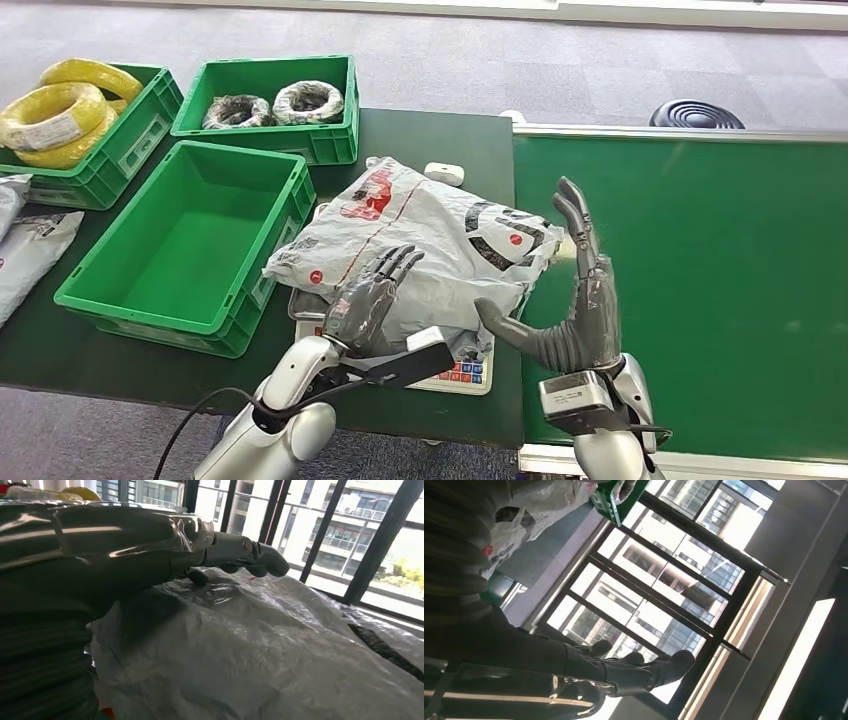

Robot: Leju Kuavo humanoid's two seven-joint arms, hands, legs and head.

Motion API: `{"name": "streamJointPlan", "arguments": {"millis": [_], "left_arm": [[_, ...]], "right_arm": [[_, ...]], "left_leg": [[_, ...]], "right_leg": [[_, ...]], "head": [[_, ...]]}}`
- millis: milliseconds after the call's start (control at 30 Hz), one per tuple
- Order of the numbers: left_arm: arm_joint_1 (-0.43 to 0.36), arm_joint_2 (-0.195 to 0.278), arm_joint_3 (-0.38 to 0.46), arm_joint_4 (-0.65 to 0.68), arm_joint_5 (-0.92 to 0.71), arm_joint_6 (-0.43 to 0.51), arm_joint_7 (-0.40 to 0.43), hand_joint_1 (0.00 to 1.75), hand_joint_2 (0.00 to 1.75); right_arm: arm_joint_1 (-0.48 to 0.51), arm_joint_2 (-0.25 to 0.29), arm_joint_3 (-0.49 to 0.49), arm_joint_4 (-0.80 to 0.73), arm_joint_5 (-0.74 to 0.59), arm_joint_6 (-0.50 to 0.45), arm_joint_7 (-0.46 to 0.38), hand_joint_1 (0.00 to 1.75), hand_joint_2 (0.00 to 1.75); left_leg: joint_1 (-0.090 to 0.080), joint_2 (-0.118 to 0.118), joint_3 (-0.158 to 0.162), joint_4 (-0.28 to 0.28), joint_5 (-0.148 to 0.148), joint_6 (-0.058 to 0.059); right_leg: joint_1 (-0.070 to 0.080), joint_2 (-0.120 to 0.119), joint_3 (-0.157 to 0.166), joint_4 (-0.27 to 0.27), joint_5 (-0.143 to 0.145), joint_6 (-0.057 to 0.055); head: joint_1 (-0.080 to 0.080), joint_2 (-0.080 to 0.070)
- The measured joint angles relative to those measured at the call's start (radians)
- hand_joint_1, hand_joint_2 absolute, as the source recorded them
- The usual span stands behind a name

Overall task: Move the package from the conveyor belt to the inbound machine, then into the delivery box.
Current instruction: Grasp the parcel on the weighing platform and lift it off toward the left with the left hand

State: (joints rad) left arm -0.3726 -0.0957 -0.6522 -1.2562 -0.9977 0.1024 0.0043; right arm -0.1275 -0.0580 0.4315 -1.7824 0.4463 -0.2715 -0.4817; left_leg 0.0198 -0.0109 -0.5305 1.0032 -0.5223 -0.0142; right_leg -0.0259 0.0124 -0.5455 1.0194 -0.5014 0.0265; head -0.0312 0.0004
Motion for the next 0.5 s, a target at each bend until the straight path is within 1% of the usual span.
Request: {"name": "streamJointPlan", "arguments": {"millis": [67,100,133,200,233,333,500], "left_arm": [[-0.023,-0.002,-0.003,0.05,-0.024,0.021,0.026,0.9,1.75],[-0.033,-0.003,-0.003,0.072,-0.034,0.029,0.033,1.26,1.75],[-0.042,-0.004,-0.003,0.094,-0.042,0.034,0.039,1.51,1.75],[-0.057,-0.006,-0.003,0.13,-0.057,0.038,0.048,1.68,1.75],[-0.063,-0.007,-0.003,0.146,-0.063,0.038,0.052,1.71,1.75],[-0.076,-0.008,0.002,0.181,-0.072,0.046,0.058,1.75,1.75],[-0.078,-0.008,0.032,0.188,-0.08,0.066,0.055,1.75,1.75]], "right_arm": [[0.002,0.001,0.0,-0.027,-0.006,-0.003,-0.011,0.0,1.75],[0.003,0.002,0.001,-0.038,-0.008,-0.005,-0.015,0.0,1.75],[0.004,0.002,0.001,-0.048,-0.011,-0.007,-0.019,0.0,1.75],[0.005,0.003,0.002,-0.062,-0.016,-0.012,-0.027,0.0,1.75],[0.005,0.005,0.002,-0.068,-0.019,-0.015,-0.03,0.0,1.75],[0.004,0.011,0.005,-0.083,-0.027,-0.022,-0.034,0.0,1.75],[0.004,0.026,0.006,-0.093,-0.031,-0.021,-0.034,0.0,1.75]], "left_leg": [[0.0,0.0,0.0,0.0,0.0,0.0],[0.0,0.0,0.0,0.0,0.0,0.0],[0.0,0.0,0.0,0.0,0.0,0.0],[0.0,0.0,0.0,0.0,0.0,0.0],[0.0,0.0,0.0,0.0,0.0,0.0],[0.0,0.0,0.0,0.0,0.0,0.0],[0.0,0.0,0.0,0.0,0.0,0.0]], "right_leg": [[0.0,0.0,0.0,0.0,0.0,0.0],[0.0,0.0,0.0,0.0,0.0,0.0],[0.0,0.0,0.0,0.0,0.0,0.0],[0.0,0.0,0.0,0.0,0.0,0.0],[0.0,0.0,0.0,0.0,0.0,0.0],[0.0,0.0,0.0,0.0,0.0,0.0],[0.0,0.0,0.0,0.0,0.0,0.0]], "head": [[0.0,0.0],[0.0,0.0],[0.0,0.0],[0.0,0.0],[0.0,0.0],[0.0,0.0],[0.0,0.0]]}}
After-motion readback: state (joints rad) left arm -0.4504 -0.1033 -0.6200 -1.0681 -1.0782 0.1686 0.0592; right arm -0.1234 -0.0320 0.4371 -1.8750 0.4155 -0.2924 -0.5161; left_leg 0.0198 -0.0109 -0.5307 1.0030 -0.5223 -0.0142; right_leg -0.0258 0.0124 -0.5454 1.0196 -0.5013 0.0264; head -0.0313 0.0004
